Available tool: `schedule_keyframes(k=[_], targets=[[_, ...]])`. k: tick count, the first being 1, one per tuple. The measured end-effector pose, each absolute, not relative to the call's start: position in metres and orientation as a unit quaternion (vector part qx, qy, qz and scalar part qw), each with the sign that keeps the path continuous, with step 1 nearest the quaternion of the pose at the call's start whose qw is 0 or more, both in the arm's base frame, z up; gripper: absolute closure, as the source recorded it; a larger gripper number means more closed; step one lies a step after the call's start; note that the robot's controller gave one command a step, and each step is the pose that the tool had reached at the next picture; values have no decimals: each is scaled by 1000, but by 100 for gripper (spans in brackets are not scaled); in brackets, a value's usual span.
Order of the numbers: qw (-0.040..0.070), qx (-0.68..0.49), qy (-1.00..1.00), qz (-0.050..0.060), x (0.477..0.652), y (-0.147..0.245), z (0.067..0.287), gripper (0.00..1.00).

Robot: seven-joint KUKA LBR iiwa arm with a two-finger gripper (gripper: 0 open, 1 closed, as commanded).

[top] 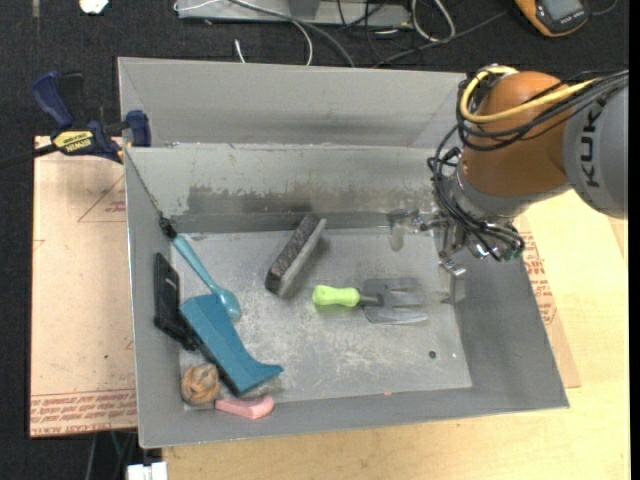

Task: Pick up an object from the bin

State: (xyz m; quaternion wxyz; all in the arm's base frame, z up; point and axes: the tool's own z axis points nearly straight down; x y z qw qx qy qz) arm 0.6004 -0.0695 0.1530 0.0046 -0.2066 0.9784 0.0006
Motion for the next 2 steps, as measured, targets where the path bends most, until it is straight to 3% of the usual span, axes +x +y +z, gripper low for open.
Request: schedule_keyframes(k=[1,2], targets=[[3,-223,975,0,608,-90,114,0],[6,-243,970,1,601,-80,67,0]])
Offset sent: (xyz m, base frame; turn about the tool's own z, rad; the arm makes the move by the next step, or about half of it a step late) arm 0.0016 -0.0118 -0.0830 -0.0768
